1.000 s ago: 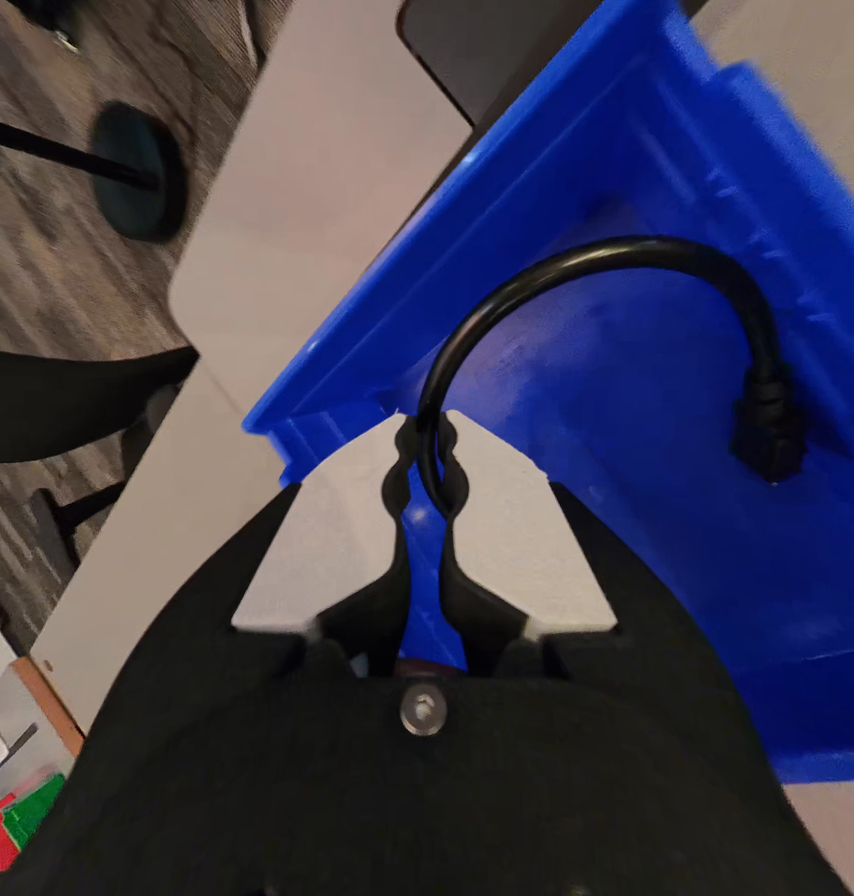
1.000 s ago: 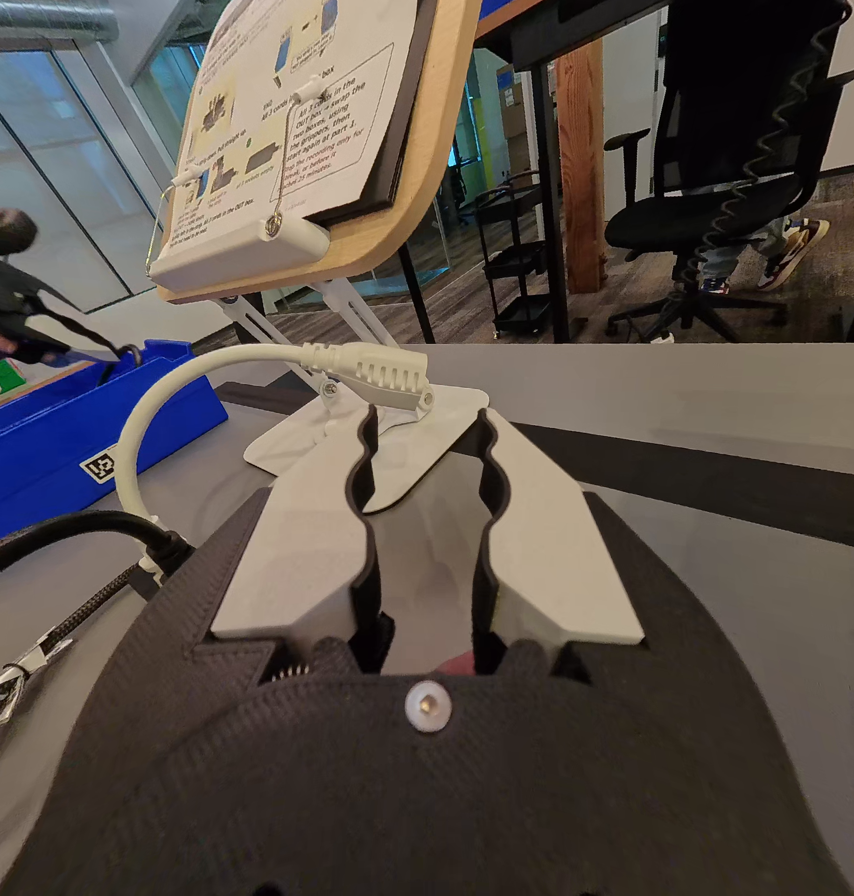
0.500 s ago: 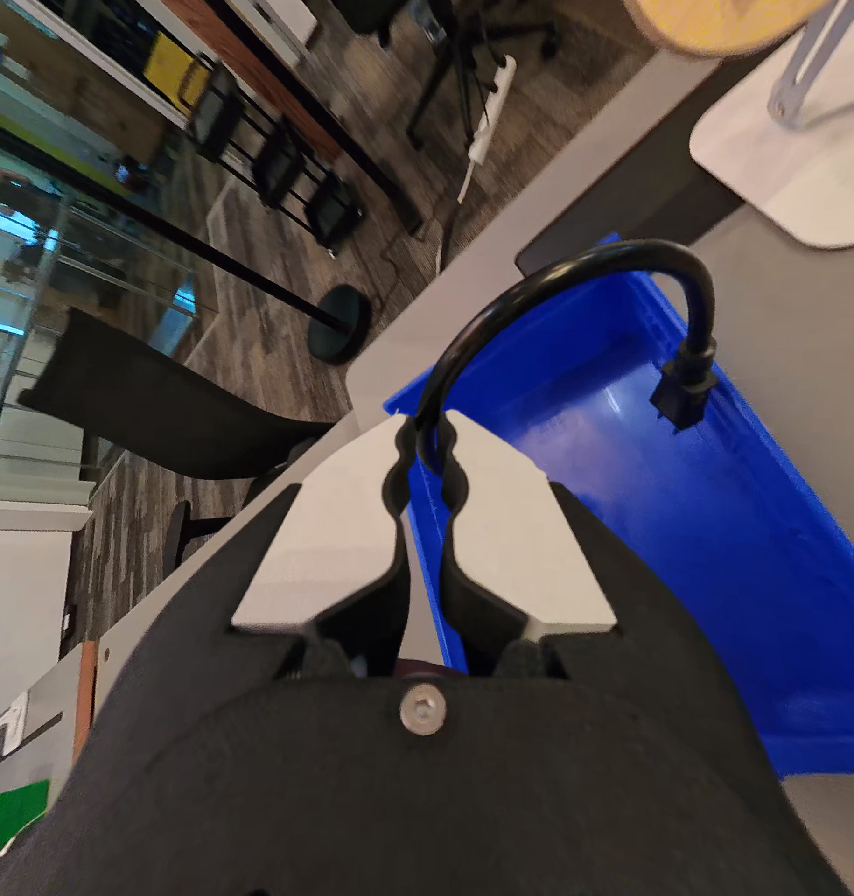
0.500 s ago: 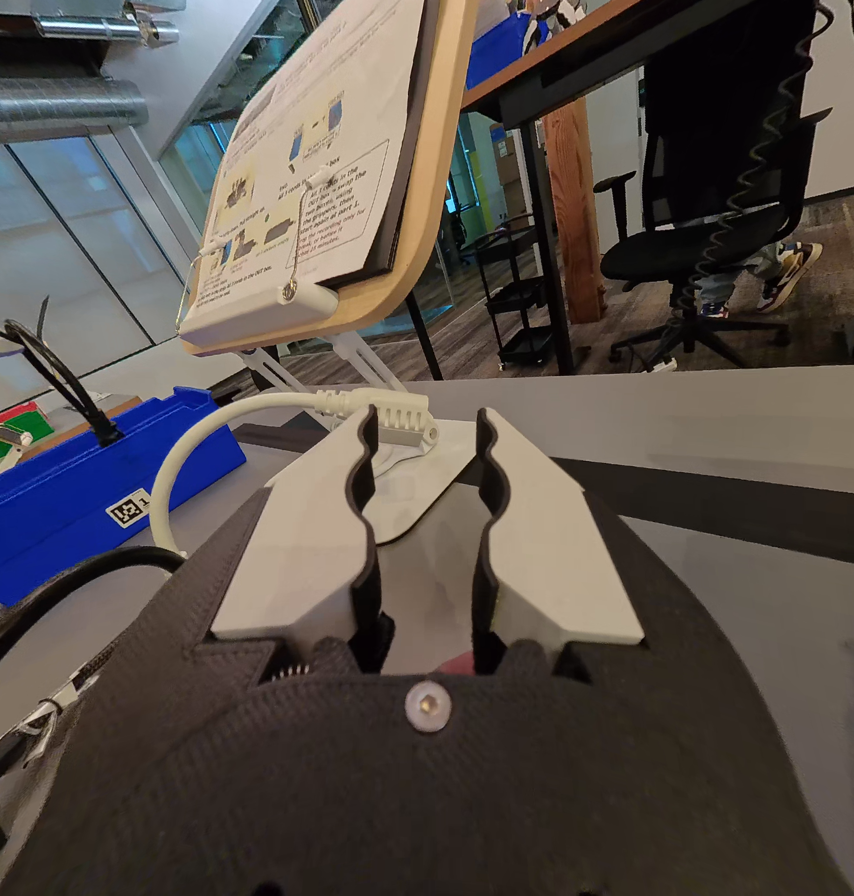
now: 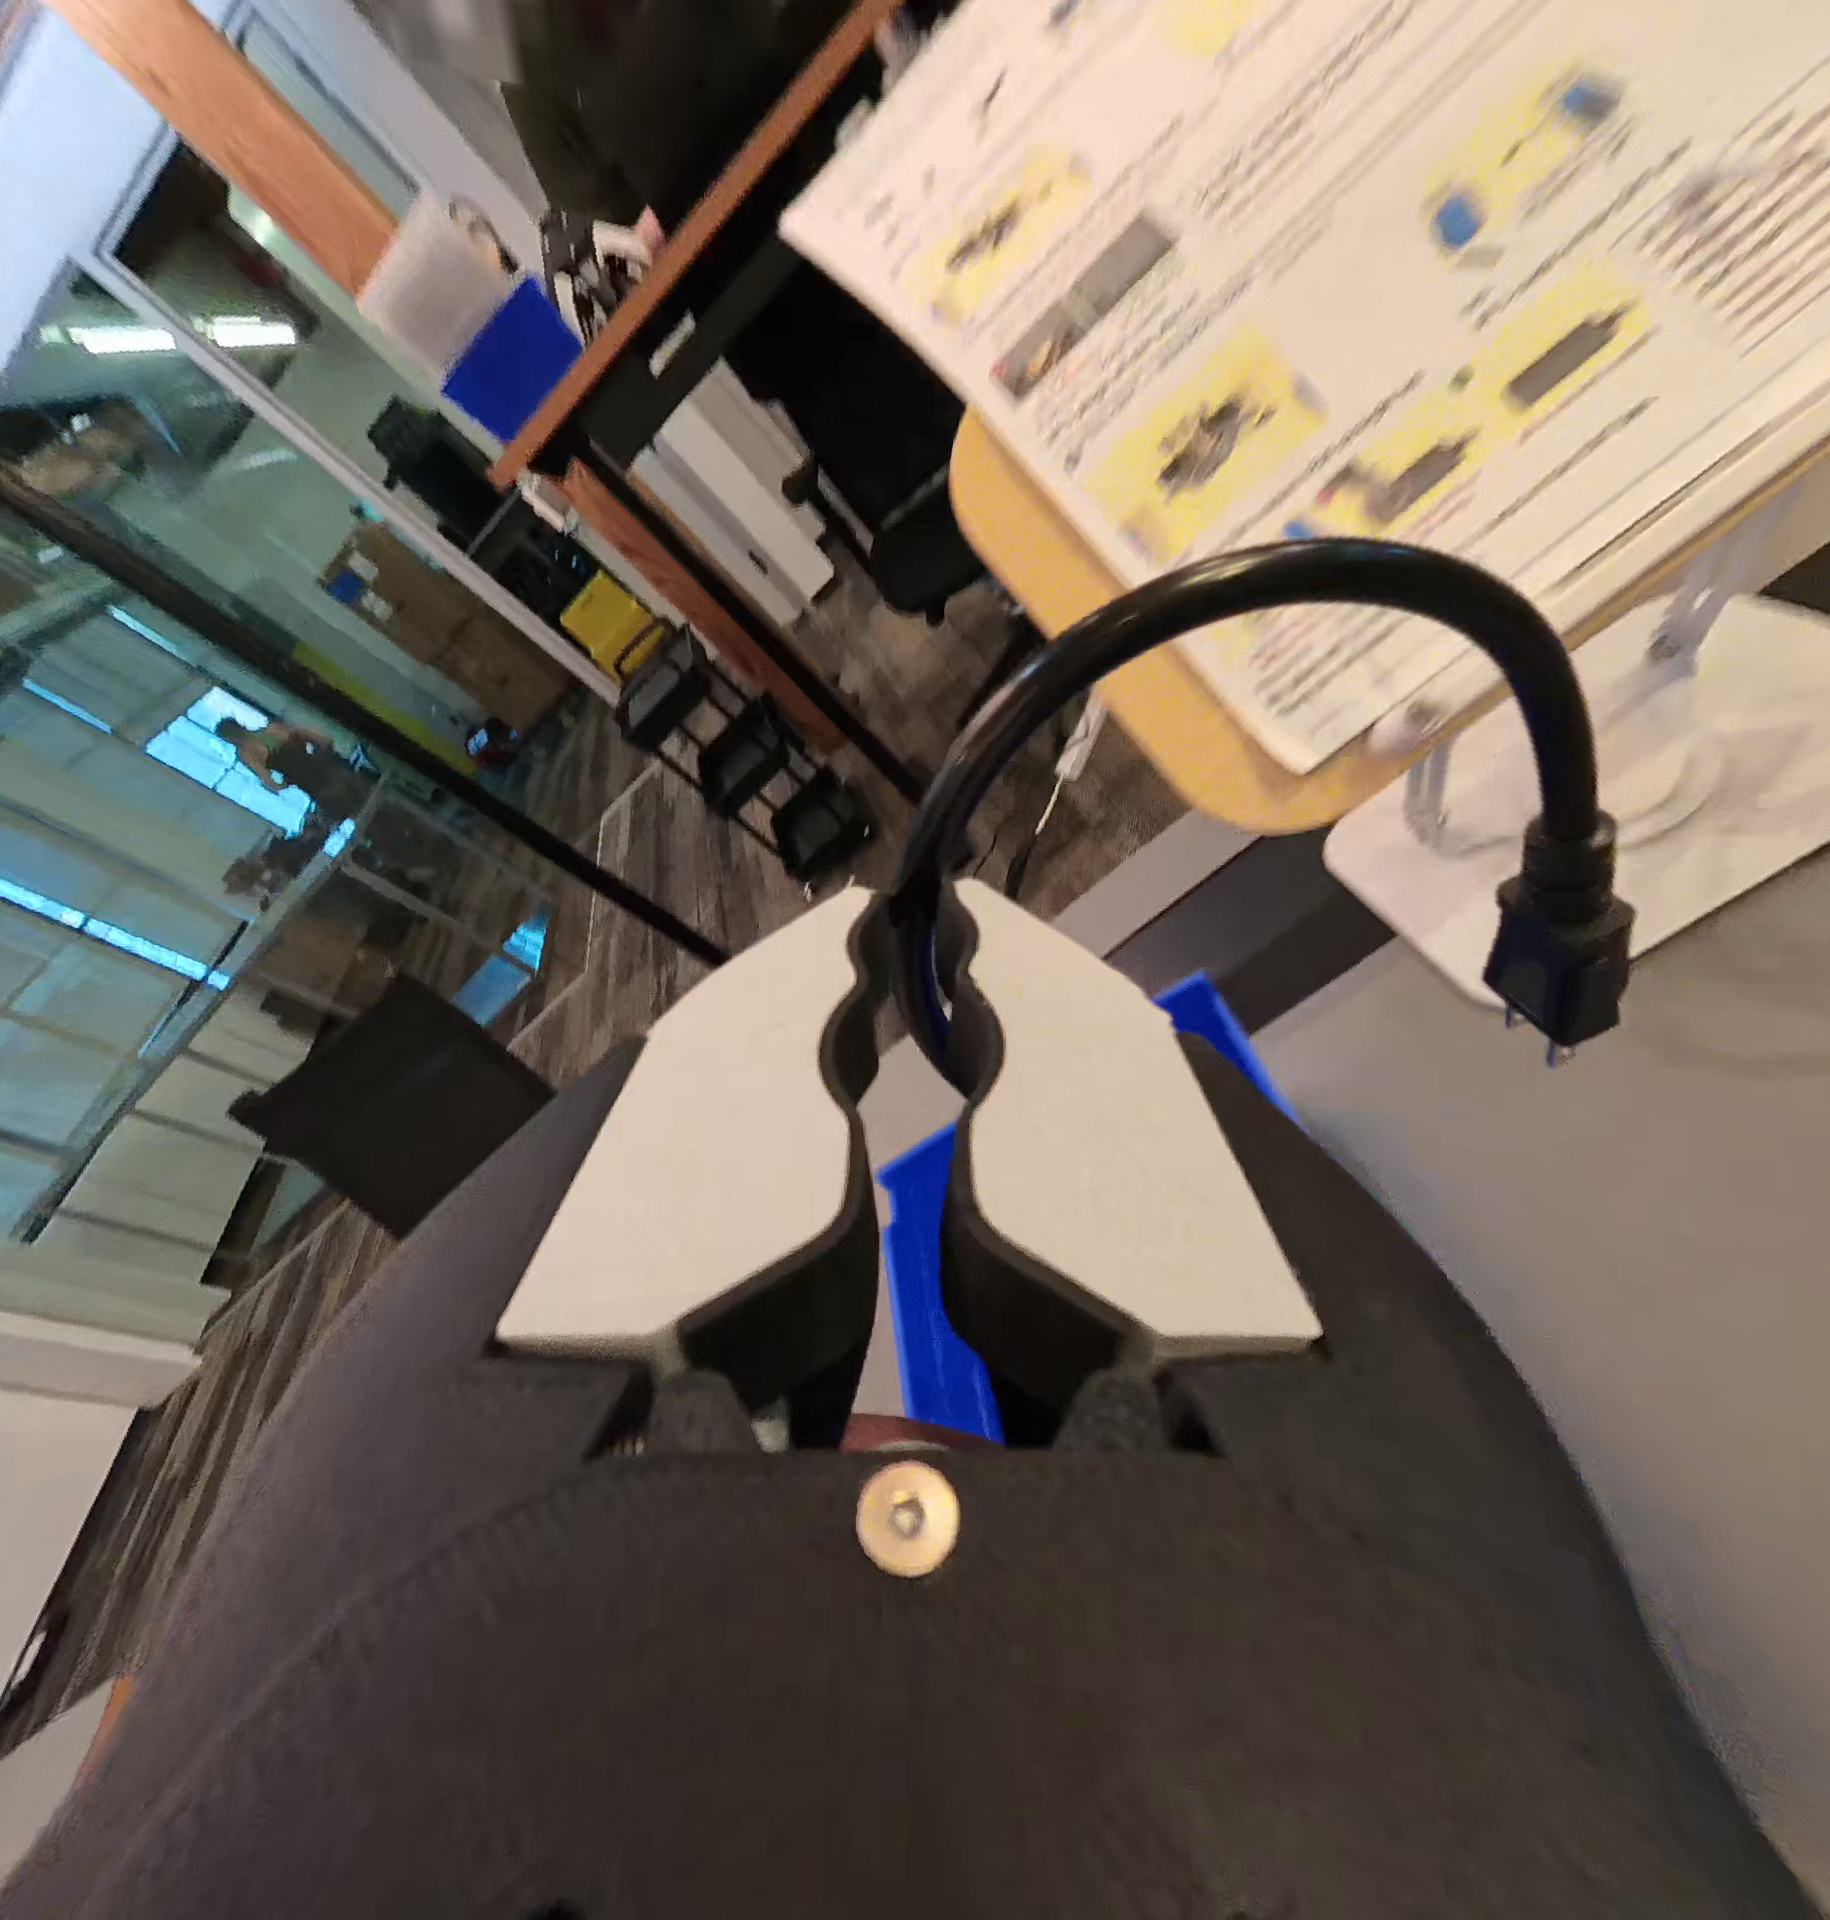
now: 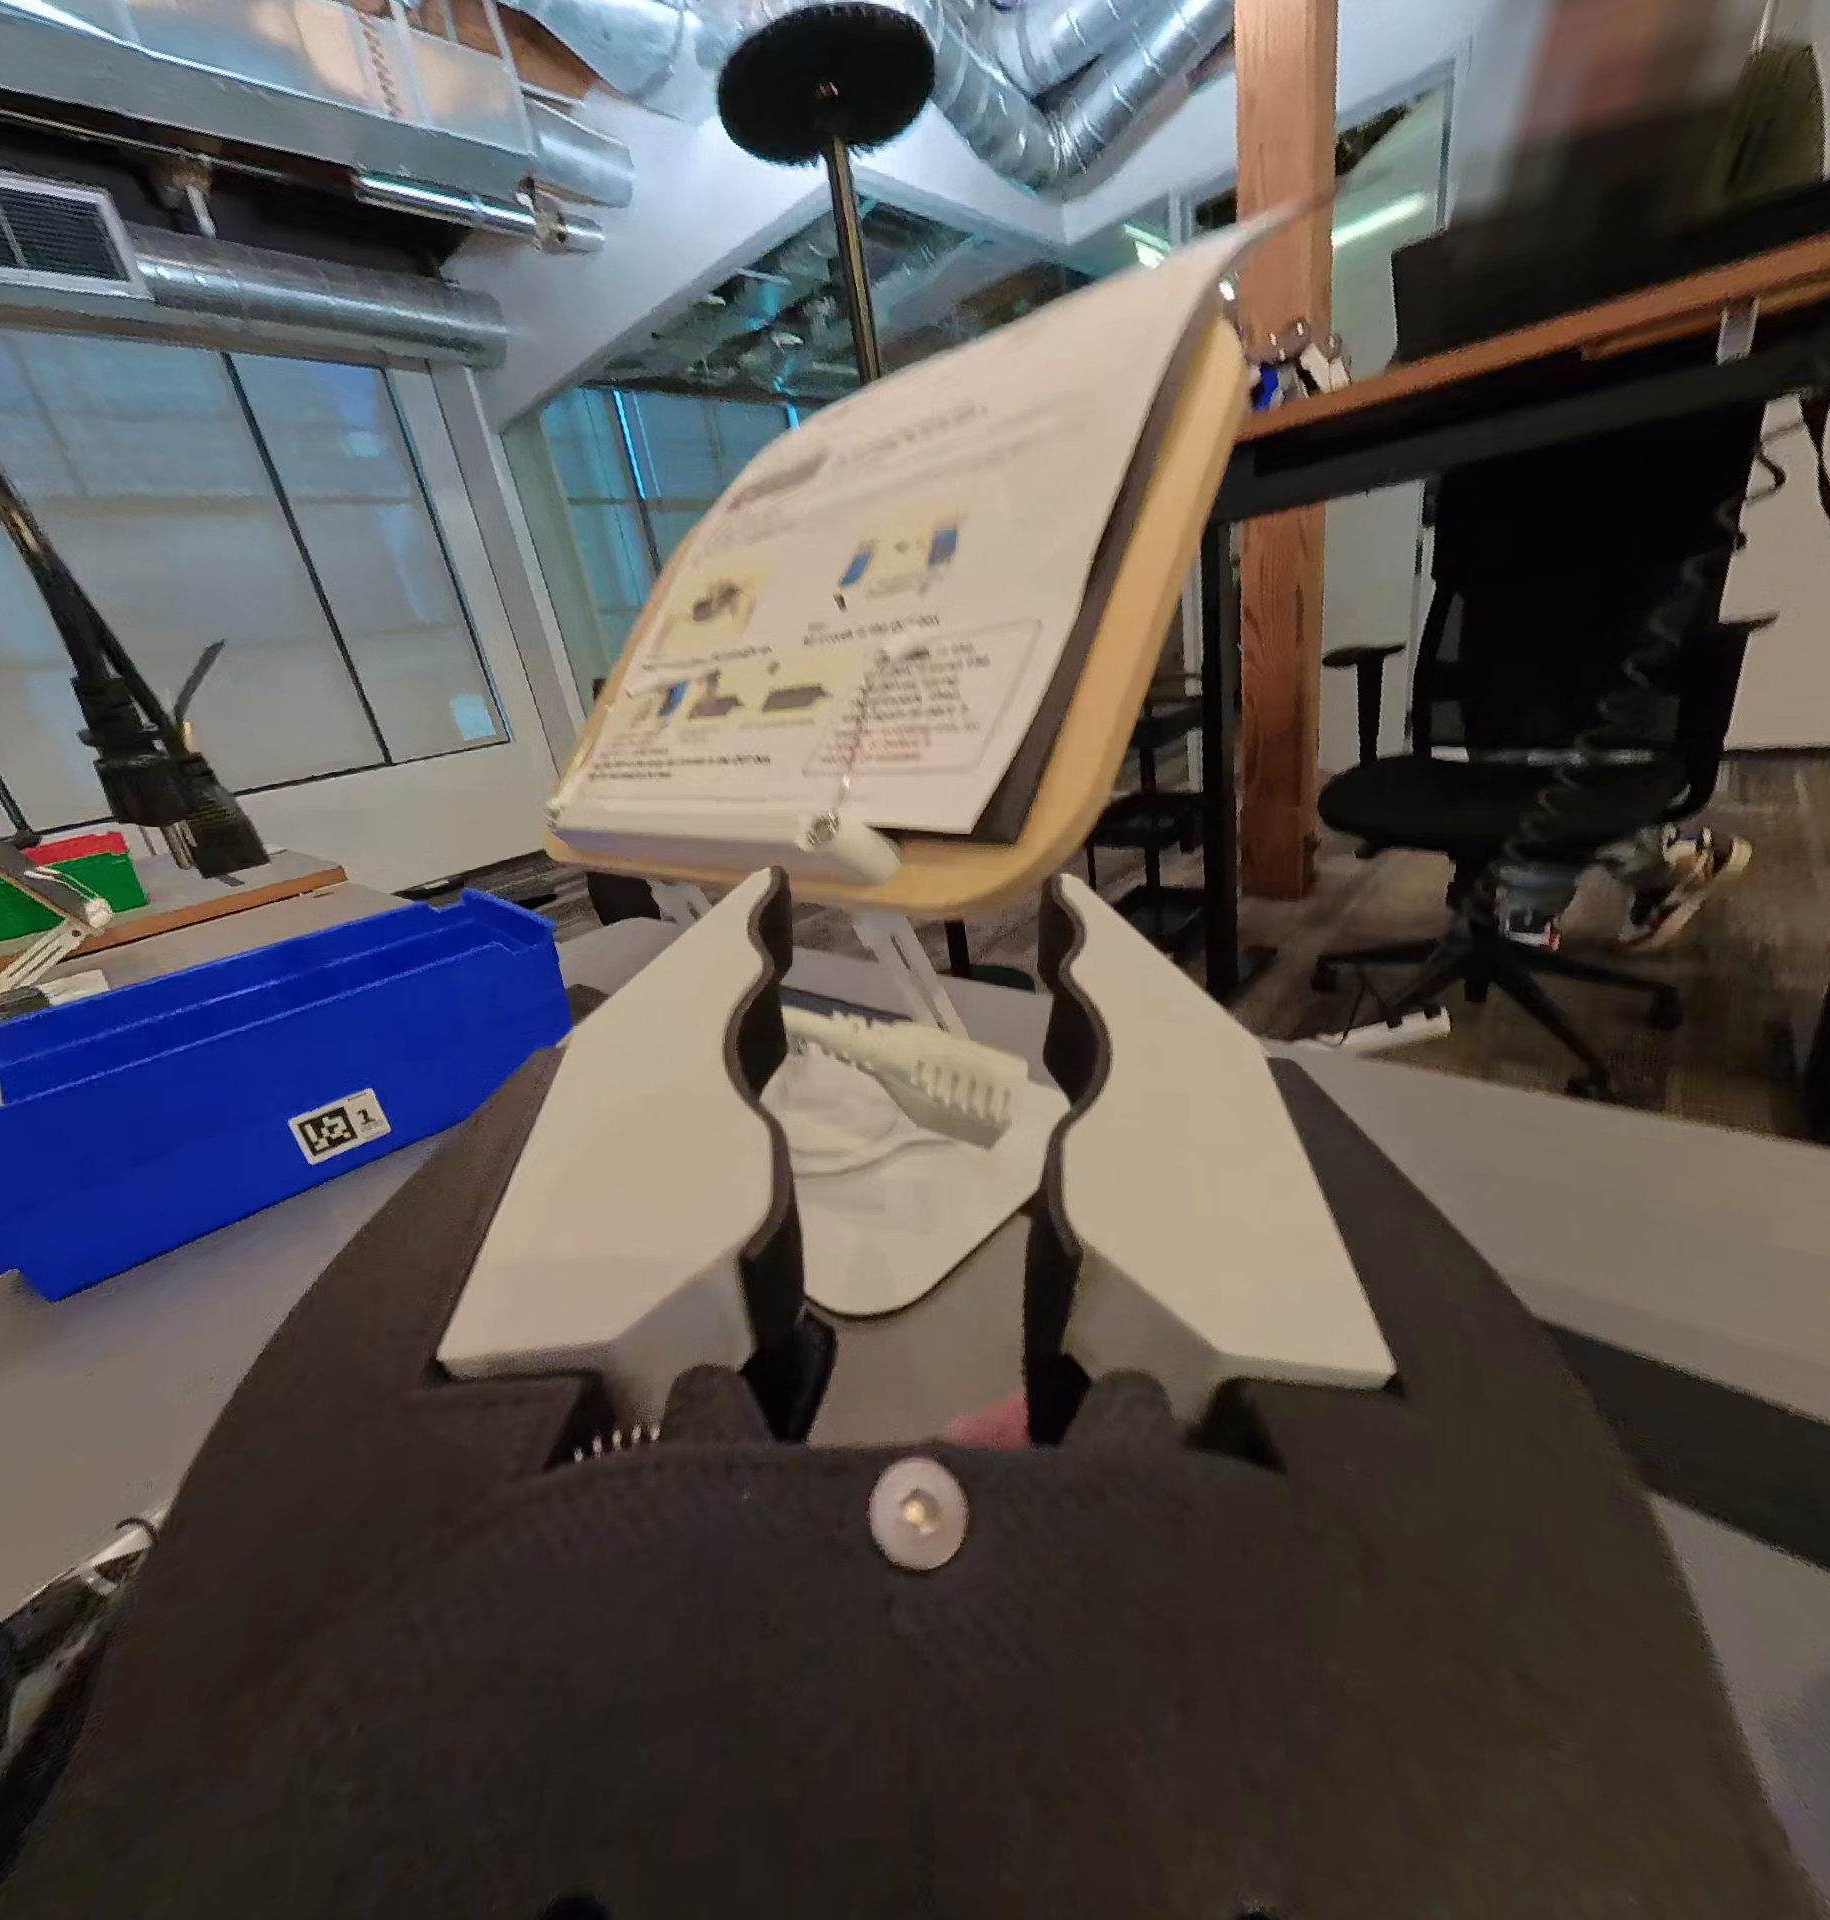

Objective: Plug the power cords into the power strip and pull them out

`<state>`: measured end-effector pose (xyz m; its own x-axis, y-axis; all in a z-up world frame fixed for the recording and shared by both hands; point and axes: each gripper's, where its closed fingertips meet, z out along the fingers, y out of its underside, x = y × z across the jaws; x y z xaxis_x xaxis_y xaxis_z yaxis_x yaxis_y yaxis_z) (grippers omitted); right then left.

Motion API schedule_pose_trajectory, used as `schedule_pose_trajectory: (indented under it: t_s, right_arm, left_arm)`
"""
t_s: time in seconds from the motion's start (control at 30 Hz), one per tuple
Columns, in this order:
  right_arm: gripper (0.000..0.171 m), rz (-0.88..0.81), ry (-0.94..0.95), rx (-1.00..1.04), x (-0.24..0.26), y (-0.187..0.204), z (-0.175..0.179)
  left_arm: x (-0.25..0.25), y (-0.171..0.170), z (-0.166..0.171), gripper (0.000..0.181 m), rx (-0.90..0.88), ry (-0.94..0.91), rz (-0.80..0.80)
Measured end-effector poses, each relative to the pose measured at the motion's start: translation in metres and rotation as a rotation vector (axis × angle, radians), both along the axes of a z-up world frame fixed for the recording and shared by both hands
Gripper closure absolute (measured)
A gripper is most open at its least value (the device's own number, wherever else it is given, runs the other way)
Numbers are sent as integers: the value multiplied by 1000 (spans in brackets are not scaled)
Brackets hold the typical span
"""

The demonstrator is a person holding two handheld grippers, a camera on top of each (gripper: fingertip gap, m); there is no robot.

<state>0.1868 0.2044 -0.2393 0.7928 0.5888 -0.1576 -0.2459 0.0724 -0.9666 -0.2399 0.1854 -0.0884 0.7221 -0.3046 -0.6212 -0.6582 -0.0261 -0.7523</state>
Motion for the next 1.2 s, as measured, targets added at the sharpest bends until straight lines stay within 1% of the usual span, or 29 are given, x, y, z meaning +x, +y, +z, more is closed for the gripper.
schedule_pose_trajectory:
  t_s: [0.13, 0.2, 0.37, 0.43, 0.53, 0.63, 0.7, 0.8, 0.83, 0.87, 0.9, 0.97, 1.0, 1.1, 1.2]
  right_arm:
    - [126, 44, -5, 104, -6, -17, 33]
    - [126, 76, -11, 147, -12, -27, 49]
    - [128, 199, -75, 227, -37, -55, 79]
    - [129, 291, -110, 241, -54, -69, 84]
    - [126, 459, -162, 220, -79, -90, 82]
    - [121, 592, -238, 194, -101, -108, 71]
    - [117, 658, -288, 170, -113, -117, 63]
    - [118, 741, -347, 136, -130, -127, 48]
    - [120, 775, -359, 123, -135, -131, 42]
    - [126, 815, -361, 119, -140, -136, 38]
    - [139, 850, -357, 128, -143, -141, 36]
    - [152, 887, -338, 133, -148, -145, 35]
    - [161, 908, -332, 132, -151, -148, 34]
    - [163, 942, -353, 139, -159, -153, 28]
    - [165, 955, -337, 153, -163, -156, 32]
  left_arm:
    - [49, -10, 15, 174, 40, -20, -116]
    - [76, -13, 17, 175, 47, -21, -178]
    - [140, -16, 9, 174, 58, -15, -319]
    - [164, -19, 5, 174, 61, -31, -388]
    - [191, -20, -4, 174, 61, -58, -463]
    - [212, -25, -15, 174, 55, -98, -539]
    - [222, -28, -24, 174, 42, -123, -575]
    - [233, -34, -38, 174, 15, -175, -637]
    - [238, -36, -44, 174, -2, -192, -664]
    - [241, -37, -50, 174, -22, -190, -685]
    - [243, -36, -55, 174, -37, -179, -690]
    - [246, -34, -63, 174, -64, -171, -702]
    - [247, -34, -66, 174, -74, -180, -714]
    - [248, -34, -73, 174, -107, -177, -734]
    - [248, -35, -73, 174, -107, -193, -746]
